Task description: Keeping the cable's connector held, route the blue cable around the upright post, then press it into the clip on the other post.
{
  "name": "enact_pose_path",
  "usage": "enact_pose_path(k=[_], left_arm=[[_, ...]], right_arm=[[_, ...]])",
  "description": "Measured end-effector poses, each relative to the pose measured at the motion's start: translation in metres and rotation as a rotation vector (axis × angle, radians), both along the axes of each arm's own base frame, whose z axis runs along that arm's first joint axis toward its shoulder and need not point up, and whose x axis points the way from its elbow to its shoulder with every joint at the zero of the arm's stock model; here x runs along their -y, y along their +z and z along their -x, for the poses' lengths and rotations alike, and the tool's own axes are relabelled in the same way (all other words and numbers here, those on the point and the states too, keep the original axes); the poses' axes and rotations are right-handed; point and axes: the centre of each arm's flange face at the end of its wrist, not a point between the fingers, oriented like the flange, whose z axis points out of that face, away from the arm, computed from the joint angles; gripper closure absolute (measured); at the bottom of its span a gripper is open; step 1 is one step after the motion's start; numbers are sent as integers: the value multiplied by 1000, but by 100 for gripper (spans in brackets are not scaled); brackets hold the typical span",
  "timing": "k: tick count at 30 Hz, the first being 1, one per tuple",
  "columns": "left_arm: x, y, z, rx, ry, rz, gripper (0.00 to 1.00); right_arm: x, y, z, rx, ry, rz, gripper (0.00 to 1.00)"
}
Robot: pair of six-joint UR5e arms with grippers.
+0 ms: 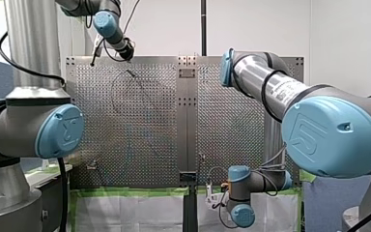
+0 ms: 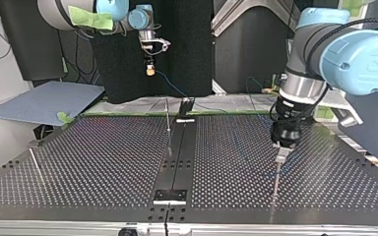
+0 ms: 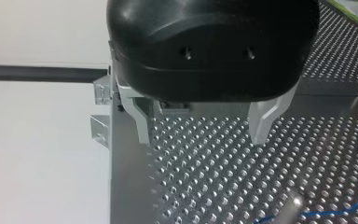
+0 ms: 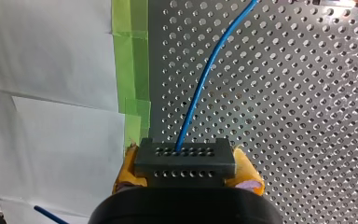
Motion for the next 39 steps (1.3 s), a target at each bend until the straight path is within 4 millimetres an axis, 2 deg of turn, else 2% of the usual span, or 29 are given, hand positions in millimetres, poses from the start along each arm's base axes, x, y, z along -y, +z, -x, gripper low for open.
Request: enact_pose_path(k=[14,30,39], left_arm=[[27,-34,-23,-29,3,-44,0],[84,-92,-46,-40,5,-90,0],[92,-128,-66,-56,59,-147,0]], right_arm=[[0,0,0,7,1,0,100],[-2,-1,0,-1,5,-13,100],[-7,-2,-3,-13,27,-24,100]])
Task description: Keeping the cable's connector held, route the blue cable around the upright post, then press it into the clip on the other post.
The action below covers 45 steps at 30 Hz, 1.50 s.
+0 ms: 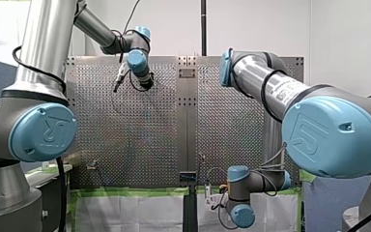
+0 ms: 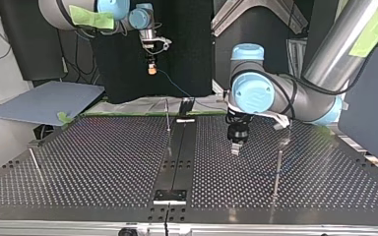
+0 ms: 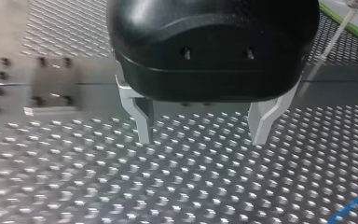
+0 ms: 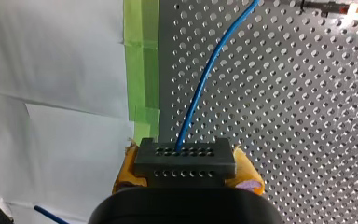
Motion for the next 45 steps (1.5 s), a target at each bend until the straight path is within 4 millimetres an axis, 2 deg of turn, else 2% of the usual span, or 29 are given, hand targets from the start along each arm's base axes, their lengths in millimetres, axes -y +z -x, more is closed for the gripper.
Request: enact_pose_path(k=[10,27,36,45], left_arm=[[1,-36,-19,-14,62,-97,0],[-12,-30,-35,99,203,-163,0],[-4,-58,-46,85,201,-179,0],[-2,-63,-56,124,206,-172,0]], right_arm=[[-4,0,-5,-7,20,4,100],[-9,1,-11,2,37,11,100],[-9,1,-11,3,38,12,100],[-10,1,-12,3,40,13,100]])
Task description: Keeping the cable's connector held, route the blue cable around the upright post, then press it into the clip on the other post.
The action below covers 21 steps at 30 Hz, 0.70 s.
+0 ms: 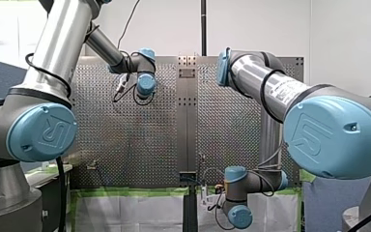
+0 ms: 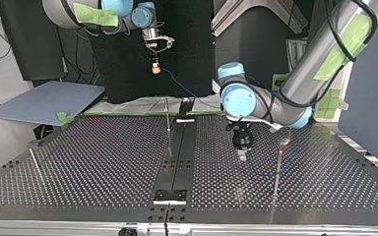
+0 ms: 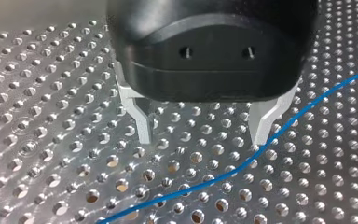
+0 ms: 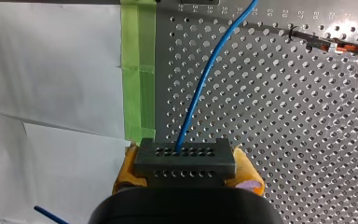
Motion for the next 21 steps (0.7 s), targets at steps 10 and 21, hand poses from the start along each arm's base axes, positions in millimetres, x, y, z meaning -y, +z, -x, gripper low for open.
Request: enact_pose_path(k=[10,21], left_arm=[[-4,-31,-13,-26,38,-42,0],[-5,-46,-26,-26,40,-50,0]], right_arm=[[-1,0,-1,0,3,0,100],[-3,0,-2,-2,6,0,100]])
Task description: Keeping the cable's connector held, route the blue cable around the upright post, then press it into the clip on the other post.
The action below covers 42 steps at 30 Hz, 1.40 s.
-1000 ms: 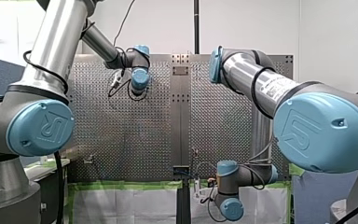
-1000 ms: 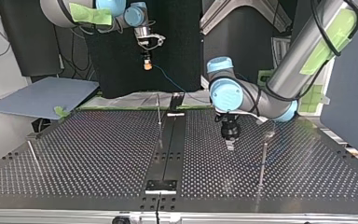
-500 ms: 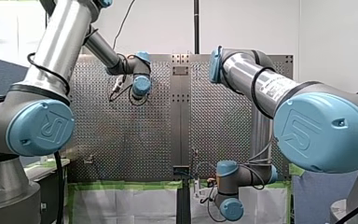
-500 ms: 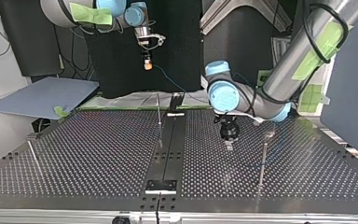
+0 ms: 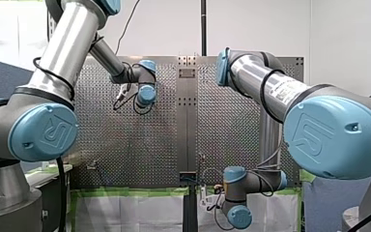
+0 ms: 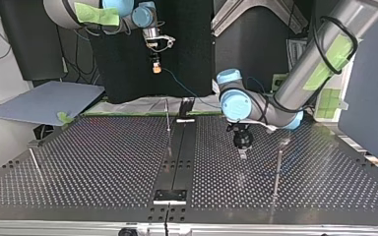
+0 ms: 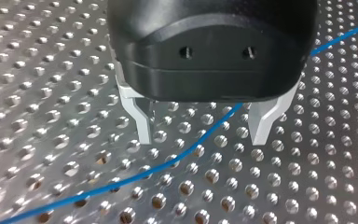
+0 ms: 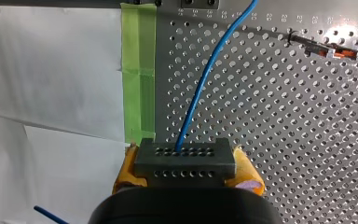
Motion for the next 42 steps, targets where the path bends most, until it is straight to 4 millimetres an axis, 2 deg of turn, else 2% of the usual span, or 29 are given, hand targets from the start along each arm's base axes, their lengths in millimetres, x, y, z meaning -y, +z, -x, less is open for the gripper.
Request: enact_pose_path(k=[10,17,22,32,39,42], left_arm=[[5,-6,-15,-1,8,-15,0],[5,-28,-20,-48,44,-63,0],[6,-40,-21,-66,55,-85,0],[12,-46,-17,-82,59,-107,0],[20,-78,-11,-155,68,-162,0],[21,-84,-9,-166,74,-171,0]], right_arm=[[-1,0,-1,0,1,1,100],[-1,0,-1,1,1,1,100],[-1,0,-1,1,1,1,100],[-1,0,-1,2,2,1,100],[-1,0,-2,3,4,2,100],[-1,0,-2,3,4,1,100]])
